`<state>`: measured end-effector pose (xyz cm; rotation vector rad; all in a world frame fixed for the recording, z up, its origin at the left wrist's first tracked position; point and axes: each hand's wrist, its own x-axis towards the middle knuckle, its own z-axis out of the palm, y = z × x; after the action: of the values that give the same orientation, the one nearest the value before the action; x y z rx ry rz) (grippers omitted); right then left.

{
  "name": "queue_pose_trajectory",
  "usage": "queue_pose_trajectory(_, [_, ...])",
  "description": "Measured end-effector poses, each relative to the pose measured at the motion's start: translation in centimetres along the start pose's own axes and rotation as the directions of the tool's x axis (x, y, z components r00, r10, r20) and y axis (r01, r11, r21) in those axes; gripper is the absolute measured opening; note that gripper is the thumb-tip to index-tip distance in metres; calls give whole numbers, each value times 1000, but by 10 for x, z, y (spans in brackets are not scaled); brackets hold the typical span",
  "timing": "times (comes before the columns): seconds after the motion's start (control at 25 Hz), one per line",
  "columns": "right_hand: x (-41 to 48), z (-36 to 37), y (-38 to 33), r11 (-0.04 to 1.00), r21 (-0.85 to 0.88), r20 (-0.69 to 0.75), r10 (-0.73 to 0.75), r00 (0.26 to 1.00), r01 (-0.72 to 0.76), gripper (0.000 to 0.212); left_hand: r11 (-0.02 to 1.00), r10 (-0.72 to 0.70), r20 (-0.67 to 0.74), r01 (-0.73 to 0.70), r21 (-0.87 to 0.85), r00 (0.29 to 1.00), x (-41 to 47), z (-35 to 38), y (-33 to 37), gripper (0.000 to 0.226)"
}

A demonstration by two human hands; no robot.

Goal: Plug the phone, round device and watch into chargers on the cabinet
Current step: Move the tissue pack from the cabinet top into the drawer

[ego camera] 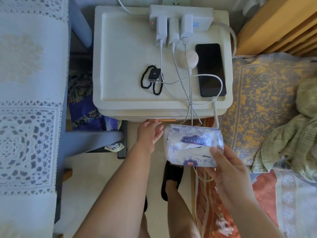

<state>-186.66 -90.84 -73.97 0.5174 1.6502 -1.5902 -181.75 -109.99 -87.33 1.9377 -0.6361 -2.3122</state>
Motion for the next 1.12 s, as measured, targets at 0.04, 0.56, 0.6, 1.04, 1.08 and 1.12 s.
queue_pose_trajectory(0.04, [-2,-1,-1,1000,7,-2,-1,1000,1,19,1000,-13,-3,13,6,1000,-4,-1,-4,46])
queue_pose_trajectory(0.56, [-28,-6,8,998,-50,5,46,999,-45,29,985,-51,-134,72,156,990,-54,-44,-64,11])
queue_pose_trajectory(0.6, [-29,-1,10,996,-86,13,31,999,-30,27,985,-76,-140,97,145,987,-51,-49,-69,11])
queue_pose_trajectory(1.04, [17,125,33,938,-345,-26,-52,998,40,27,964,-46,-171,89,249,984,-56,-56,-76,17])
queue_pose_trajectory(1.08, [24,131,39,929,-370,-59,-36,998,11,31,958,-44,-182,93,272,982,-55,-58,-75,18])
queue_pose_trajectory(1.12, [30,133,44,919,-393,-85,-20,996,-16,34,952,-40,-183,92,290,982,-54,-59,-75,17])
